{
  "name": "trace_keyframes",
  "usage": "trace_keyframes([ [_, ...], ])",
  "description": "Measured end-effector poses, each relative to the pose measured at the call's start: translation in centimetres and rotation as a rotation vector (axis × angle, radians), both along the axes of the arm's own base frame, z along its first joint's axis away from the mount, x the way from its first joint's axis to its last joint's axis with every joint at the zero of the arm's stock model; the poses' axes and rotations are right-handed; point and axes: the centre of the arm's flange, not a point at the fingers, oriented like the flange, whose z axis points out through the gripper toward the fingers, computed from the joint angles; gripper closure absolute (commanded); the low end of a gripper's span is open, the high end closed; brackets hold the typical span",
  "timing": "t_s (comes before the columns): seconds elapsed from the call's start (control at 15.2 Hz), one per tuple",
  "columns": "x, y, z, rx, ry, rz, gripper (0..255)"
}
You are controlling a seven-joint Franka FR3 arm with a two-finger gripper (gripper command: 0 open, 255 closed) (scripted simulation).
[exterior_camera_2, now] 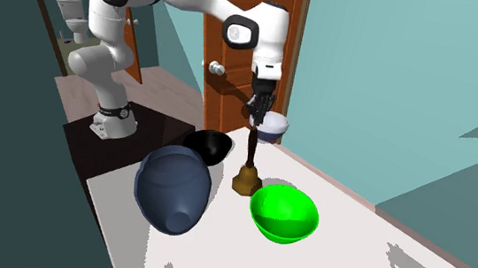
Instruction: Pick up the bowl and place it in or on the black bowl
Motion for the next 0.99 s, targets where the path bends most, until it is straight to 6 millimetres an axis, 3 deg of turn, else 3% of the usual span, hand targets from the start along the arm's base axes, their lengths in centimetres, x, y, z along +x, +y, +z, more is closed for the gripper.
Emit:
trace_keyframes([
  [0.26,-0.5,-0.5,1.7,0.000,0.000,0.000,255],
  [0.99,-12.3,-6.9,4.9,0.000,0.000,0.000,255],
])
